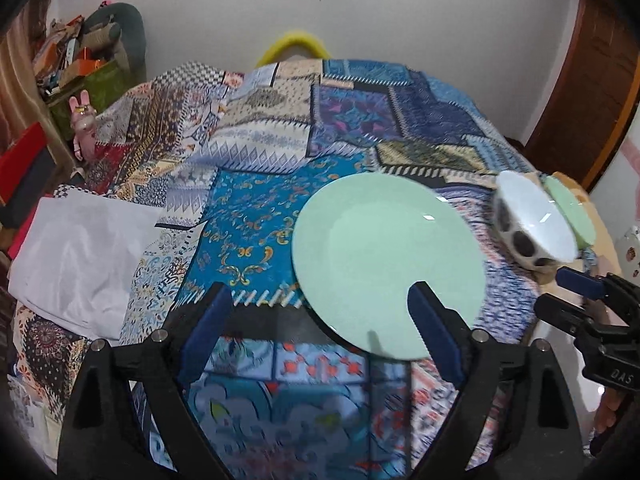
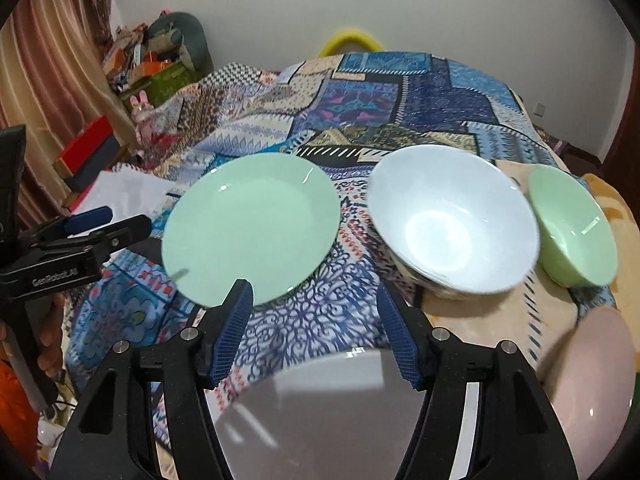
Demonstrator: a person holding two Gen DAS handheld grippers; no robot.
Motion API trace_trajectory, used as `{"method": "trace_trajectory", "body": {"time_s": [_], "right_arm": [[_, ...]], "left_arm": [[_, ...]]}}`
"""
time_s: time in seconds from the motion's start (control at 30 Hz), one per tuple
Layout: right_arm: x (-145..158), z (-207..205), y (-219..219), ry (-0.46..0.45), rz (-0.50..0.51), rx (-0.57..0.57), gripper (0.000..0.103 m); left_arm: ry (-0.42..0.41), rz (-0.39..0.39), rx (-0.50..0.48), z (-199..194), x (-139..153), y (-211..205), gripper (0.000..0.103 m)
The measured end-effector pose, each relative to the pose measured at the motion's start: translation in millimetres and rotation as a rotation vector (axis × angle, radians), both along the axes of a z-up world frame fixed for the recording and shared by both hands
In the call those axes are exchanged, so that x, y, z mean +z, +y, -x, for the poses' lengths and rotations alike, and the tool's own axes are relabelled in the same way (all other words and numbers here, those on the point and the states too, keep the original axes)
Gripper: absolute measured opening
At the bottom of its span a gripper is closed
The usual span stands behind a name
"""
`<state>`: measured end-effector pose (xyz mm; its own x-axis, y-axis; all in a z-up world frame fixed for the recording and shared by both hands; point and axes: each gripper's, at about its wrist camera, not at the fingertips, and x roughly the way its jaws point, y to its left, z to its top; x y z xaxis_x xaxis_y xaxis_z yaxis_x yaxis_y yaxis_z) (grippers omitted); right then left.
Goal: Organize plates and bowls
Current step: 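Grasp the rim of the mint green plate with both grippers, then lift the mint green plate and carry it toward the white plate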
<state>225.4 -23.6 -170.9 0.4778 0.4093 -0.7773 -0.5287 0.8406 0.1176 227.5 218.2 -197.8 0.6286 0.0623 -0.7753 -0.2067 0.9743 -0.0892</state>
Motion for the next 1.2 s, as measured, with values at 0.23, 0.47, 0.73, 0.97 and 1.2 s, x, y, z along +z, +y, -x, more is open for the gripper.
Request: {"method": "trace_trajectory", "body": {"time_s": [0.23, 0.47, 0.73, 0.97, 1.2], "right_arm": [[-17.5, -18.7, 23.1, 0.053, 0.051, 0.033, 0.061], [-31.1, -35.9, 33.7, 0.113, 0.089, 0.031, 0.042], [-37.3, -46.9, 32.9, 0.152, 0.054, 0.005, 0.032], [-35.3, -40.6, 34.9, 0.157, 0.064, 0.052, 0.027], [-35.1, -26.9, 34.1, 0.180, 0.057, 0.119, 0.025]], "left_arm": [[0.021, 0.001, -0.032, -27.4, -22.5, 12.8, 0.087], [0.062, 0.005, -0.063, -51.3, -39.0, 19.4, 0.054], [0.084, 0.054, -0.067, -58.3, -46.5, 21.0, 0.022], [0.105, 0.061, -0.058, -35.4, -42.9, 22.8, 0.022], [0.135, 0.090, -0.065, 9.8, -41.3, 21.1, 0.022]]}}
